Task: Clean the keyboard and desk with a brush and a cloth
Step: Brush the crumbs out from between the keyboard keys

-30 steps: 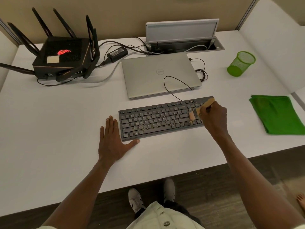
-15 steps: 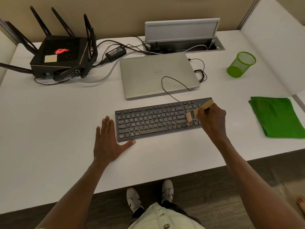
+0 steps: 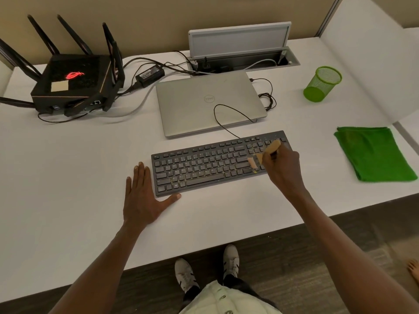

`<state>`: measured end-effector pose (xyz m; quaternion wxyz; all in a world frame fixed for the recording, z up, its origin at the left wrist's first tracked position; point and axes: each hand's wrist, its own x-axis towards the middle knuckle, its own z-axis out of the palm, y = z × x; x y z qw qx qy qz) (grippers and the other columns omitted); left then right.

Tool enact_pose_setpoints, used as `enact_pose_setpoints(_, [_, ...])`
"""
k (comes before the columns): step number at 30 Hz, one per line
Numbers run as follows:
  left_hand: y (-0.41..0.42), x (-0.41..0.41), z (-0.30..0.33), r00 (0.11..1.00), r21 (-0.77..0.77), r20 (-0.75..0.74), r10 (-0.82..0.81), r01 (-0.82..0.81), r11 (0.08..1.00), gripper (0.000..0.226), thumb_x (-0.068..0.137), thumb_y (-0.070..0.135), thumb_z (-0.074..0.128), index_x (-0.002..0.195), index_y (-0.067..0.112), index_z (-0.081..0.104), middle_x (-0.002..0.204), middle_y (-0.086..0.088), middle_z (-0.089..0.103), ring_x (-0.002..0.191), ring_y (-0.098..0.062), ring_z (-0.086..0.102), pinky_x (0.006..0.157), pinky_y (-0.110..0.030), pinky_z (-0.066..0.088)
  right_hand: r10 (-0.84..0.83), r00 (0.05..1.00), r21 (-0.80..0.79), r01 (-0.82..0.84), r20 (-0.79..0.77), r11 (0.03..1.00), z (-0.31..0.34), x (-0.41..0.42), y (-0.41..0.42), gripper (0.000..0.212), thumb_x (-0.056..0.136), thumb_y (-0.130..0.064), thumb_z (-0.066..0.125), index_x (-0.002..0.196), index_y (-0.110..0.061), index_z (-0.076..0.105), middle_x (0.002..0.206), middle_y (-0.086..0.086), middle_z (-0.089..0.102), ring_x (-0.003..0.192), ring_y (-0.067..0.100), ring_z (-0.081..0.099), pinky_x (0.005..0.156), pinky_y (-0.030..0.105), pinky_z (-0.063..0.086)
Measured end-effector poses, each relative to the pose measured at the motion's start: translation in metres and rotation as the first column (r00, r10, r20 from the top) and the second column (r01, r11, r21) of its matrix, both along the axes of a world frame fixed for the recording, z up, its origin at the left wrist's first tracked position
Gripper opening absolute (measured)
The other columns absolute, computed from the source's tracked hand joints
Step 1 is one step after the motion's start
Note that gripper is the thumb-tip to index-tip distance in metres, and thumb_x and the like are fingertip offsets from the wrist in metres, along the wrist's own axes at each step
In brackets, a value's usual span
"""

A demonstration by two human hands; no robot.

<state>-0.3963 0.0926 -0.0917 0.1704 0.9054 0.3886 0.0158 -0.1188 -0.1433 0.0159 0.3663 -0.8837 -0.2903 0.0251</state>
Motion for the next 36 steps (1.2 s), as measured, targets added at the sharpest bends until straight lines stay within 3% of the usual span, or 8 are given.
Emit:
enact_pose_setpoints(4, [0.0,0.0,0.0,1.0,0.002,0.003,0.003,-0.003,1.0,0.138,0.067,0.103,0.032,0.163,0.008,0.006,0.171,-0.007,-0.005,0.158,-0.018,-0.008,0.128,-0.044,0.001,0.025,0.998,-0.057,-0.022,0.051,0.998,-0.003,-0.001,-0.014,0.028,0.096,-0.009,0.054,0.069,-0.004,0.054,0.059,0.008,0.06,0.048,0.009,0.053,0.045,0.015,0.04])
enact_pose_setpoints(8, [-0.001,0.0,0.0,1.0,0.011,0.003,0.005,-0.005,1.0,0.139,0.067,0.103,0.032,0.163,0.007,0.008,0.171,-0.008,-0.003,0.158,-0.019,-0.006,0.128,-0.046,0.004,-0.015,1.0,0.029,0.014,0.028,0.999,0.002,0.005,-0.007,0.021,0.094,-0.009,0.053,0.073,-0.008,0.051,0.063,0.004,0.058,0.057,0.02,0.056,0.053,0.03,0.043])
enact_pose_setpoints(15, [-0.001,0.0,0.001,1.0,0.006,0.007,0.01,-0.01,1.0,0.14,0.065,0.104,0.031,0.163,0.007,0.008,0.171,-0.007,-0.003,0.158,-0.019,-0.006,0.128,-0.045,0.002,0.015,1.0,-0.058,-0.015,0.011,0.998,-0.005,-0.001,-0.015,0.025,0.094,-0.008,0.055,0.069,-0.003,0.056,0.059,0.008,0.06,0.048,0.013,0.051,0.047,0.013,0.036])
enact_pose_setpoints(21, [0.0,0.0,0.0,1.0,0.004,0.005,0.003,-0.003,1.0,0.138,0.066,0.103,0.032,0.163,0.007,0.007,0.172,-0.006,-0.004,0.158,-0.018,-0.008,0.128,-0.045,0.002,-0.017,1.0,-0.005,0.017,0.016,1.0,0.001,0.004,-0.004,0.026,0.097,-0.012,0.051,0.072,-0.006,0.054,0.059,0.004,0.057,0.05,0.01,0.048,0.048,0.018,0.035])
enact_pose_setpoints(27, [-0.001,0.0,0.001,1.0,0.0,0.01,0.01,-0.01,1.0,0.139,0.066,0.104,0.031,0.163,0.007,0.007,0.171,-0.005,-0.005,0.158,-0.017,-0.008,0.128,-0.044,0.001,0.098,0.992,-0.045,-0.094,0.075,0.995,0.001,-0.006,-0.011,0.028,0.1,-0.009,0.047,0.074,-0.007,0.056,0.056,-0.01,0.049,0.048,0.004,0.049,0.05,0.009,0.036])
enact_pose_setpoints(30, [-0.001,0.0,0.001,1.0,-0.004,0.013,0.008,-0.008,1.0,0.139,0.066,0.104,0.031,0.163,0.007,0.008,0.171,-0.006,-0.004,0.158,-0.017,-0.008,0.128,-0.044,0.001,0.116,0.984,-0.061,-0.109,0.133,0.992,0.005,-0.002,-0.008,0.019,0.097,-0.003,0.051,0.081,-0.006,0.06,0.062,-0.008,0.053,0.052,0.0,0.046,0.052,0.007,0.035])
enact_pose_setpoints(32, [-0.001,0.0,0.002,1.0,-0.002,0.012,0.006,-0.006,1.0,0.139,0.065,0.104,0.03,0.163,0.007,0.007,0.171,-0.006,-0.005,0.158,-0.017,-0.009,0.128,-0.044,0.001,0.191,0.967,-0.108,-0.175,0.169,0.979,0.004,-0.002,-0.004,0.01,0.092,0.001,0.058,0.086,-0.006,0.063,0.072,-0.001,0.062,0.059,0.006,0.051,0.055,0.007,0.035])
enact_pose_setpoints(36, [-0.001,0.0,0.001,1.0,-0.005,0.017,0.01,-0.01,1.0,0.14,0.065,0.105,0.03,0.163,0.007,0.007,0.171,-0.006,-0.005,0.158,-0.017,-0.009,0.128,-0.044,0.001,0.33,0.93,-0.171,-0.303,0.162,0.938,-0.005,-0.008,0.003,0.01,0.09,-0.001,0.061,0.086,-0.01,0.06,0.074,0.004,0.064,0.065,0.018,0.059,0.055,0.029,0.046])
